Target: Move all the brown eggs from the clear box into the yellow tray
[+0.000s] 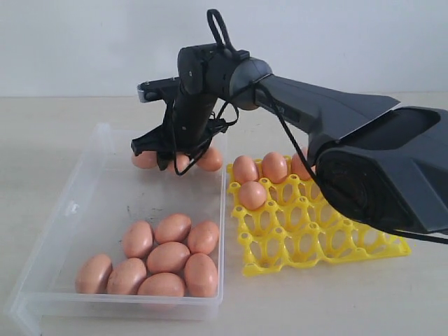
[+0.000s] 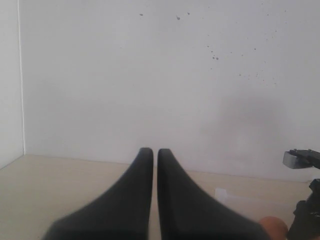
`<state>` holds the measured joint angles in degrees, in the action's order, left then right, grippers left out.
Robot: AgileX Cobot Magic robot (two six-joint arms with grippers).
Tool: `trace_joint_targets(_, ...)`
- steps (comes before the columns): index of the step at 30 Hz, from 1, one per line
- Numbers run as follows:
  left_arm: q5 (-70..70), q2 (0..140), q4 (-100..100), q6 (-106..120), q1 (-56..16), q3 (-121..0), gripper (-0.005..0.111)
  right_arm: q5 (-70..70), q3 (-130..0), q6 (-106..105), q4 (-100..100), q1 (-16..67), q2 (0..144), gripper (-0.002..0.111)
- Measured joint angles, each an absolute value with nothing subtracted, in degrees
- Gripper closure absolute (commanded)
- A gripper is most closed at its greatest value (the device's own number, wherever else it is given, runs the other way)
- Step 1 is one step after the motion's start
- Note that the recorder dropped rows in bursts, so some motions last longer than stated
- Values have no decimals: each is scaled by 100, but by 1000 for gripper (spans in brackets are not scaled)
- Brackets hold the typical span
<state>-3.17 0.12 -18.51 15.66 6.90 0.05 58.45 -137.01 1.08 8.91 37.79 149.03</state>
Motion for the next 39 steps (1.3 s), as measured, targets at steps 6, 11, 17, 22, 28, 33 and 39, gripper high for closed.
trace_joint_targets(6,-317,12,-1851,1566,690,5,103,5857,-13701,-157,830,3803,14406,109)
trace_joint_targets(11,-317,12,-1851,1566,690,5,103,5771,-13701,-211,732,4001,14098,109)
trace_joint_targets(17,-317,12,-1851,1566,690,5,103,5756,-13701,179,0,4284,13877,109)
trace_joint_targets(22,-317,12,-1851,1566,690,5,103,5735,-13701,318,-224,4533,13769,109)
trace_joint_targets(28,-317,12,-1851,1566,690,5,103,5758,-13701,296,-317,4800,13638,109)
trace_joint_targets(33,-317,12,-1851,1566,690,5,103,6341,-13701,264,-1202,5038,13429,109)
trace_joint_targets(39,-317,12,-1851,1566,690,5,103,6965,-13491,120,-2031,5085,12791,109)
